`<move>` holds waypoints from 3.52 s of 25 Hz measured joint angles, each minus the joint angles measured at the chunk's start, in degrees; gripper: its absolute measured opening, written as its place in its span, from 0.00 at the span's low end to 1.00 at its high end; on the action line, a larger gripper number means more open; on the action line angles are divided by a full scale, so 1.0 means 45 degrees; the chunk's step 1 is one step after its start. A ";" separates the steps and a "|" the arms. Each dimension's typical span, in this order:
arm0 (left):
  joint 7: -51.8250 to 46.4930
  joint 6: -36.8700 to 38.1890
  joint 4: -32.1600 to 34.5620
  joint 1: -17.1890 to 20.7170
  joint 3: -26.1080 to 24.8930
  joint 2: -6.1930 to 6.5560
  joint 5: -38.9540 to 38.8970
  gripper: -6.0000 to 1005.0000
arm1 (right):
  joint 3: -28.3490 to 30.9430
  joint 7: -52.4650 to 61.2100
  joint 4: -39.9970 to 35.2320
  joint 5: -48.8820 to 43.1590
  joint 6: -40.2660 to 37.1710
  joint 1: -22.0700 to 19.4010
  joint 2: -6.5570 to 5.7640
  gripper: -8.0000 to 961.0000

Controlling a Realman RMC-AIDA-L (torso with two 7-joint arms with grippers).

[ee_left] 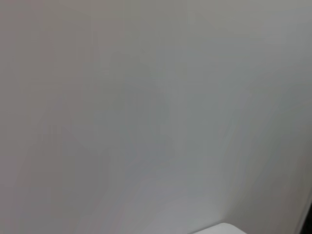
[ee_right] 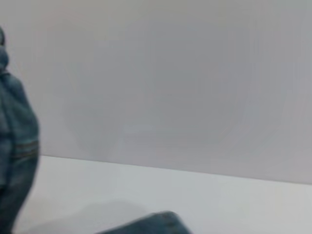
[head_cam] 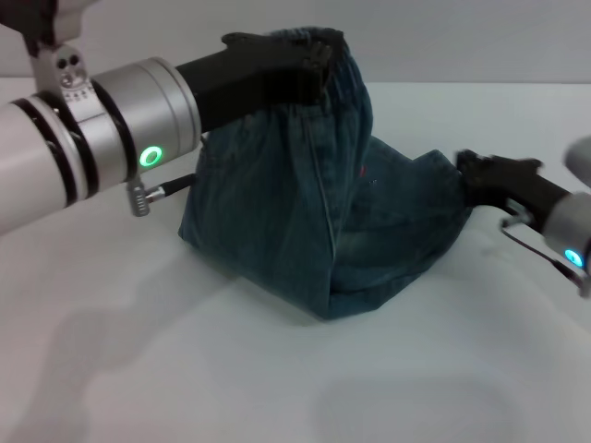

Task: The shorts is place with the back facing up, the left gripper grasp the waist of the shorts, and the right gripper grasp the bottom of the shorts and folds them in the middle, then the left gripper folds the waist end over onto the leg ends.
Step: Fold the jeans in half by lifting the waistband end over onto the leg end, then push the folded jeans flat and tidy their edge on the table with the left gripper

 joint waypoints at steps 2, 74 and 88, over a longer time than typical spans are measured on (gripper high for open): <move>0.0484 0.0133 0.0541 -0.0272 0.0053 -0.0007 -0.0615 0.09 | 0.0201 0.0021 -0.0311 -0.0085 0.0085 -0.0585 0.0004 0.06; -0.8255 1.9996 1.3308 -0.1915 1.2086 -0.0104 0.7343 0.56 | 0.3503 -0.3829 0.1960 0.0269 0.6699 -0.2618 0.0085 0.08; -1.0316 1.9376 1.4446 -0.2408 1.2945 -0.0052 0.7322 0.06 | 0.3457 -0.3797 0.2023 0.0269 0.6699 -0.2590 0.0086 0.08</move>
